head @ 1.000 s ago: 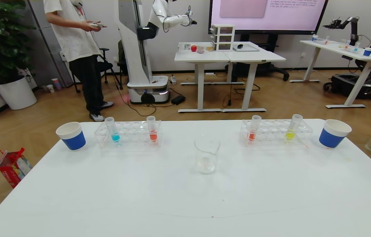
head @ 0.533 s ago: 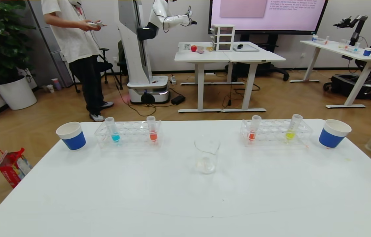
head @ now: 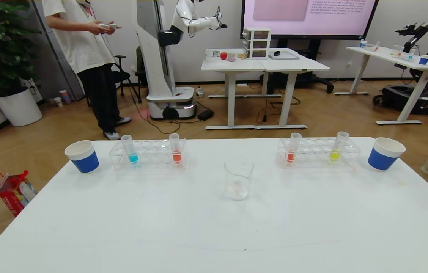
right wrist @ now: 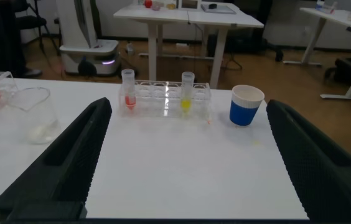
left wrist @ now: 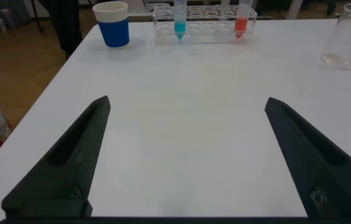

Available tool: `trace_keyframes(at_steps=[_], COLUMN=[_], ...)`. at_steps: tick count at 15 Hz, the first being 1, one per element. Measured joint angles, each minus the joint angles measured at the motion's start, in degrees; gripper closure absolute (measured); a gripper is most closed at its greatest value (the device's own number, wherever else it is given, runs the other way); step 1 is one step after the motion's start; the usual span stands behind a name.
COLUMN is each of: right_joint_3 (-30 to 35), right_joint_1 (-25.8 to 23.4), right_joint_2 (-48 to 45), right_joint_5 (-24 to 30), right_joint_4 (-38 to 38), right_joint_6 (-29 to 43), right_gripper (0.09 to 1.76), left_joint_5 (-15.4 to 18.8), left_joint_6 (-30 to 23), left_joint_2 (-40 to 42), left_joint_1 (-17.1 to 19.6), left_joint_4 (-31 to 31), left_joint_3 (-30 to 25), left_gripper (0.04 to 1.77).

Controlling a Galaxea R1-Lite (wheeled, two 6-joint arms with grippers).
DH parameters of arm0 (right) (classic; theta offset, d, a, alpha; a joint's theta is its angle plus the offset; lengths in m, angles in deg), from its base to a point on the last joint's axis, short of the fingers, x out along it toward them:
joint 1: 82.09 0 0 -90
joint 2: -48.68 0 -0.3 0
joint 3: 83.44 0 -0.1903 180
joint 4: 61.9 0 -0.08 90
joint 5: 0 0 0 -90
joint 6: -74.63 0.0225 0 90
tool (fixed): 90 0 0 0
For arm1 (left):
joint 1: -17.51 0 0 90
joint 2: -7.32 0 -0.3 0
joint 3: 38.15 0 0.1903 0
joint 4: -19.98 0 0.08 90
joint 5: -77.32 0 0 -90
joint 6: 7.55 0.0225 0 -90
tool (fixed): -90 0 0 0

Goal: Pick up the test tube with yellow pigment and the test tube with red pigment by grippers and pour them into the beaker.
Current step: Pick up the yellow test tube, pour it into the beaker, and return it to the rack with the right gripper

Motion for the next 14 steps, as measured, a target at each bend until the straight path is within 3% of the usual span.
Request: trace_keyframes(at_steps=[8, 14], right_joint_3=[-2.8, -6.3], right_joint_1=[0.3, -1.7], right_joint_2=[39.2, 68.2], right_joint_5=[0.9, 1.6], right_joint_4=[30.3, 57.3], right_joint_6=[0.4, 0.2], right_gripper=[0.11, 0.11], left_joint_5=[0.0, 0.0], left_joint_6=[0.0, 0.0], left_joint_2=[0.0, 0.0], left_joint_1=[0.0, 0.0], left_joint_4=[0.0, 0.0], left_joint_3=[0.0, 0.0], left_gripper=[0.08, 0.08])
